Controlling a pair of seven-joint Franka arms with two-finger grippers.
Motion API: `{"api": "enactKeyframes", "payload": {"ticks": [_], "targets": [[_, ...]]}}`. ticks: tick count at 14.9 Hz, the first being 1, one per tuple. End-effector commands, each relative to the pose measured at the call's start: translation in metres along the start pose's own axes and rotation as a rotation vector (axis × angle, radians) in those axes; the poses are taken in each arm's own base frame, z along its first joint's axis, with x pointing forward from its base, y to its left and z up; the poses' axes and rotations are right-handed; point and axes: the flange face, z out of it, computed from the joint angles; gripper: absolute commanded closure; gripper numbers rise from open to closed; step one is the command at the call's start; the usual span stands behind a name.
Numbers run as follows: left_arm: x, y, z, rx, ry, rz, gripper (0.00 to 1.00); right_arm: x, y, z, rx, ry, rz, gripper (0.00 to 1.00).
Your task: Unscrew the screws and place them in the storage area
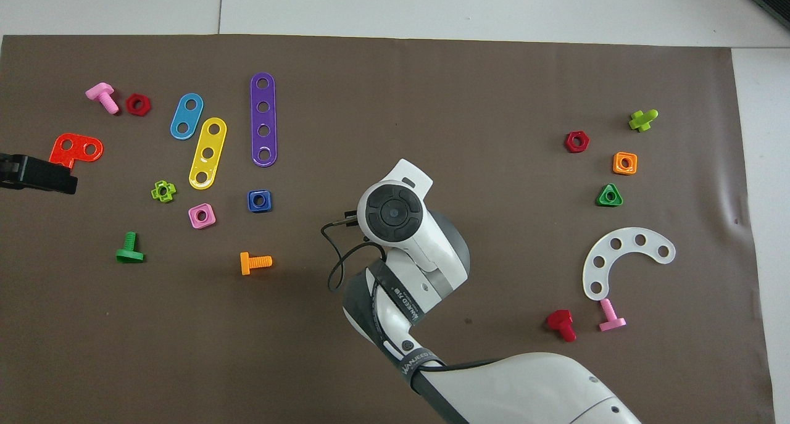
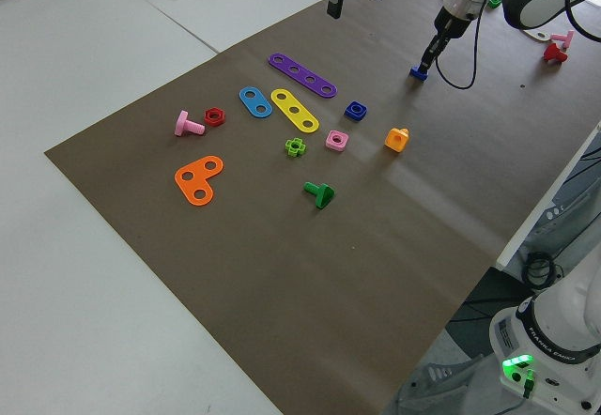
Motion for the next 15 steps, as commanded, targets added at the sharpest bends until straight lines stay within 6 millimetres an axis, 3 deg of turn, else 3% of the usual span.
{"api": "enactKeyframes", "payload": {"ticks": [1,2,4,6,8,10,13,15], "targets": [[-0.009,-0.001,-0.001,-0.002,-0.003,0.0,0.0,0.0,0.007,-0.007,0.007,0.005,0.0,1.0],[-0.009,-0.001,-0.001,-0.002,-0.003,0.0,0.0,0.001,0.006,-0.01,0.01,0.005,0.005,1.0],[-0.009,-0.001,-0.001,-0.002,-0.003,0.0,0.0,0.008,0.011,-0.039,0.026,0.02,0.025,1.0],[-0.009,-0.002,-0.001,-0.002,-0.003,-0.003,0.0,0.023,0.041,-0.085,0.036,0.049,0.07,1.0],[-0.009,-0.001,-0.001,-0.002,-0.003,0.0,0.0,0.042,0.094,-0.127,0.04,0.077,0.134,1.0],[-0.009,-0.001,-0.001,-0.002,-0.003,0.0,0.0,0.056,0.148,-0.151,0.032,0.096,0.17,1.0],[-0.009,-0.001,-0.001,-0.002,-0.003,0.0,0.0,0.063,0.228,-0.156,0.0,0.08,0.168,1.0],[-0.009,-0.001,-0.001,-0.002,-0.003,0.0,0.0,0.053,0.285,-0.143,-0.019,0.053,0.133,1.0]]}}
